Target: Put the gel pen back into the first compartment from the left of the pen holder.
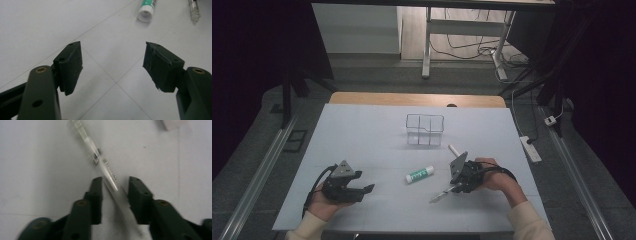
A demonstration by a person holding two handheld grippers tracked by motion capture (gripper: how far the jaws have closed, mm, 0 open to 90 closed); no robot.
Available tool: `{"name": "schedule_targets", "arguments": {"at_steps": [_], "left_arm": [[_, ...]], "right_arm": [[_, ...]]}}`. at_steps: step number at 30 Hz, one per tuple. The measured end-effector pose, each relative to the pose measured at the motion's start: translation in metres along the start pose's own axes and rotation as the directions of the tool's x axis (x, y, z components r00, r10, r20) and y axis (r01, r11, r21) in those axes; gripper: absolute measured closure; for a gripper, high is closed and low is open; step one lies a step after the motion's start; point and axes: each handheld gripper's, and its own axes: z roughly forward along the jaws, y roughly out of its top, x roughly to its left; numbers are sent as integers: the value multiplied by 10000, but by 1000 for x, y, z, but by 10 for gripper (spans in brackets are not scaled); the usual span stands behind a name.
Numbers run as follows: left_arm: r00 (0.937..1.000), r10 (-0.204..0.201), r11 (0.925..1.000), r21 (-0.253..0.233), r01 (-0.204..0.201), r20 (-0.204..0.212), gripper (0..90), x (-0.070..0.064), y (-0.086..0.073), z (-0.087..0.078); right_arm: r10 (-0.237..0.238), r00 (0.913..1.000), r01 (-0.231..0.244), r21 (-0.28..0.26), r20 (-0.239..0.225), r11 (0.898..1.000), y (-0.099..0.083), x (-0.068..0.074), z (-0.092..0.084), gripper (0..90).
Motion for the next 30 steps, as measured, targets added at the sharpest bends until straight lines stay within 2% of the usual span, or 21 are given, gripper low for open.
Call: {"name": "schedule_targets", "arguments": {"at_steps": [1, 7, 11, 18, 23, 27, 30], "left_arm": [[10000, -7, 10000, -48, 7, 4, 317, 0, 0, -1], [10000, 23, 10000, 50, -23, 1, 317, -1, 0, 1], [10000, 35, 10000, 38, -35, 4, 317, 0, 0, 1], [10000, 16, 10000, 43, -16, -5, 317, 1, 0, 1], [10000, 3, 10000, 54, -3, -18, 317, 2, -1, 0], [10000, -2, 10000, 76, 2, -21, 317, 2, -1, 1], [10000, 5, 10000, 78, -5, -21, 317, 2, -1, 1]], "right_arm": [[-189, 9998, 189, 65, 35, 9998, 1, 1, 0, 685], [-560, 9983, 560, 27, -130, 9984, 1, 3, 0, 780], [-757, 9971, 758, 5, -111, 9971, 1, 4, -1, 786], [-812, 9967, 810, -231, -90, 9964, 1, 7, -4, 787], [-598, 9981, 610, -973, 145, 9934, -1, 7, -12, 788], [-391, 9992, 402, -1428, 103, 9889, -2, 7, -20, 789], [-286, 9992, 331, -1711, 286, 9847, -2, 7, -25, 789]]}}
